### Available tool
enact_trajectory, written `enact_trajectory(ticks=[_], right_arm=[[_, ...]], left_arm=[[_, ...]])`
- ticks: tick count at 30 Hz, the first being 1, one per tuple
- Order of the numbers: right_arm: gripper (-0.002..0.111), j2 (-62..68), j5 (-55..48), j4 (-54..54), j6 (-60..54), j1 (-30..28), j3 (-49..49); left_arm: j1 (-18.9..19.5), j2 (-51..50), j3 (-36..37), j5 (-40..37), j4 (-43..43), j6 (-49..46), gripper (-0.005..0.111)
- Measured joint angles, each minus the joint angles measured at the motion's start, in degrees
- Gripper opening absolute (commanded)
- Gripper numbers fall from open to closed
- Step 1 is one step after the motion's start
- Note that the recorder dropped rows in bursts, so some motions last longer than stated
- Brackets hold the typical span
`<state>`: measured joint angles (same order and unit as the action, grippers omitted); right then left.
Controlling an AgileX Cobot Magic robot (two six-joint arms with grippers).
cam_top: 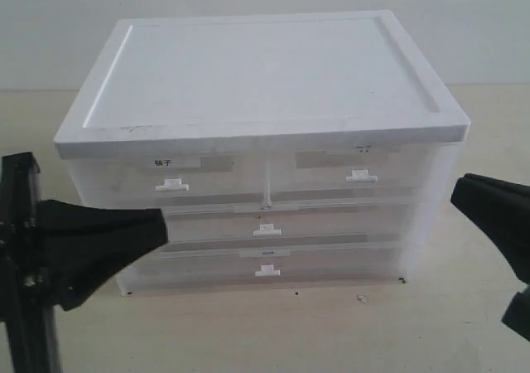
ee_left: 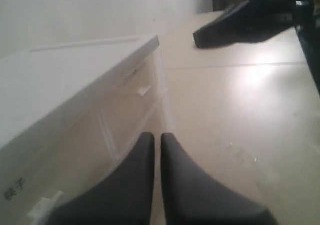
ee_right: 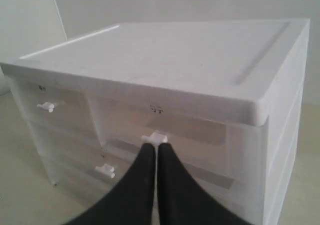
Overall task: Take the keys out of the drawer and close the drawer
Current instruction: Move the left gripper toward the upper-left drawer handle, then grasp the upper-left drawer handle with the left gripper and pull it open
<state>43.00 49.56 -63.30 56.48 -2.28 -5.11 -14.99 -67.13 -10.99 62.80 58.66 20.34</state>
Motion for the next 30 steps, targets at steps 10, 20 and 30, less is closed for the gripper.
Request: enact_trajectory(ticks=[10,20,30], right_arm=[[0.0,23.2,13.19,10.58,-22.13,0.0,-1.6],[0.0,26.83,15.84,11.32,-24.12,0.0,-2.26],[0.0,26.83,15.94,11.21,-24.27,0.0,-2.26]], left_arm=[[-15.98,-12.35,-1.52,-5.83,-25.06,-41.01,0.032],[-18.09,-16.31,-6.02,-10.37,-33.38,-61.53,0.038],[-18.34,-16.65,-8.73,-13.86,-36.21,-69.07,0.038]])
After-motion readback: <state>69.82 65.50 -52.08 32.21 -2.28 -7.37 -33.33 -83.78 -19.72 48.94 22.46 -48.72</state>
